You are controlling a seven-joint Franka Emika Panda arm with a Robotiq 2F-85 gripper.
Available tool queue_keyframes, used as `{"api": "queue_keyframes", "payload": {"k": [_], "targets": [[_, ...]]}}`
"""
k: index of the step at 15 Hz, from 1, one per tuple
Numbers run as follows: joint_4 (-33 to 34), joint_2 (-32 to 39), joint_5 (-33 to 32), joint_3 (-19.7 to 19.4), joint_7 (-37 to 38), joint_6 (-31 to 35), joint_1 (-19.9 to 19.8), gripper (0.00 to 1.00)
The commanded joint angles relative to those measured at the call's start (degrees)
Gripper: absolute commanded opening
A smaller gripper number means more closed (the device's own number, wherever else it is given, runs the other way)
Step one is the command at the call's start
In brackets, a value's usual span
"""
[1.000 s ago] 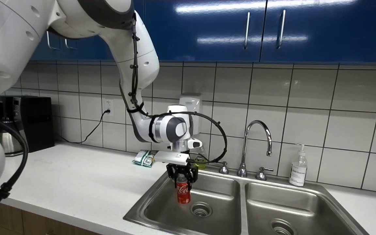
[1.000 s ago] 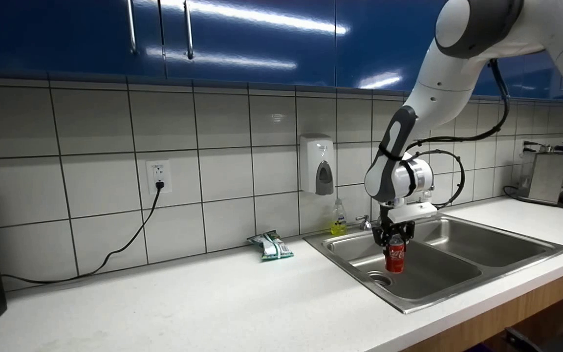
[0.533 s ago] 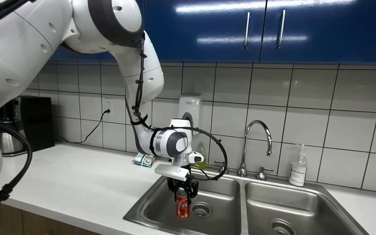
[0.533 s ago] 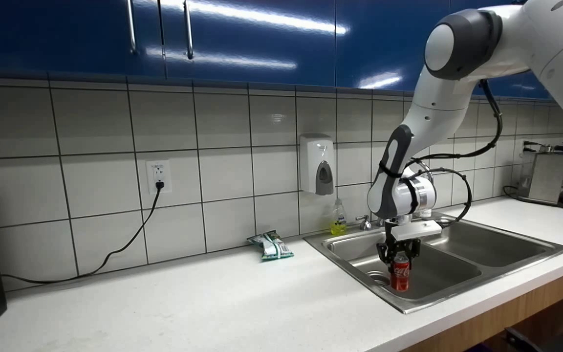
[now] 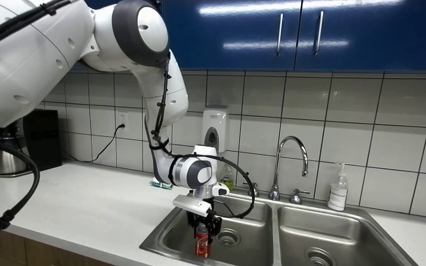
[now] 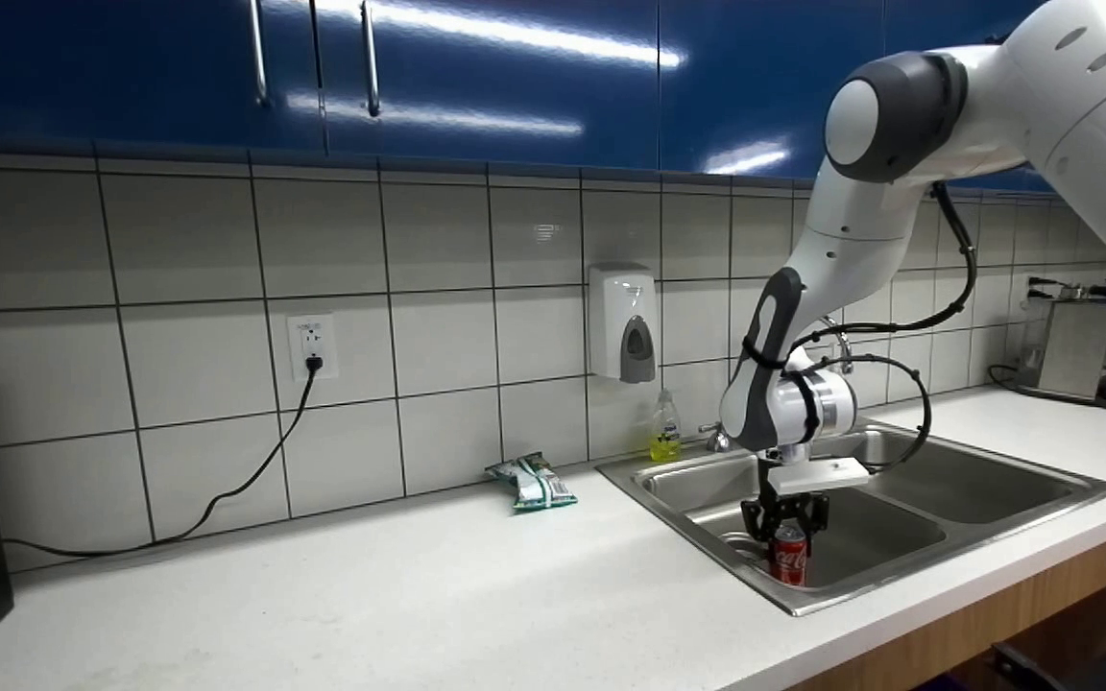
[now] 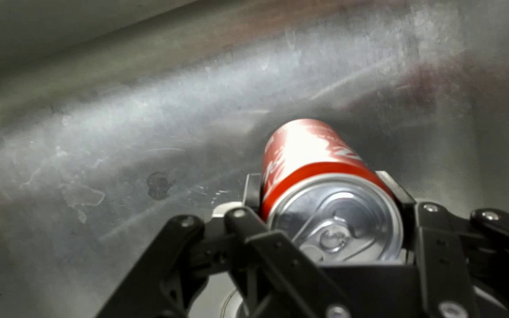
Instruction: Place the coca cola can in the left sink
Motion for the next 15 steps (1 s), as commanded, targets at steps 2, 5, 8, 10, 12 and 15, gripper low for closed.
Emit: {"api": "queue_keyframes", "payload": {"k": [2,5,8,10,12,15], "targets": [[2.3,2.6,1.0,1.6,-1.0,0.4,-2.1,0.38],[3.0,4.0,1.0,1.6,-1.0,0.6,-2.3,0.38],[3.4,4.2,1.1,1.7,-0.9,0.6,-2.3,0.38],[3.6,4.1,1.1,1.6,-0.8,0.4,-2.2,0.52],[3.4,3.8,0.9,1.4,-0.7,0.0,-1.9,0.90],[2.6,1.9,0.5,0.9,-0.3,-0.5,-1.3,1.00]]}}
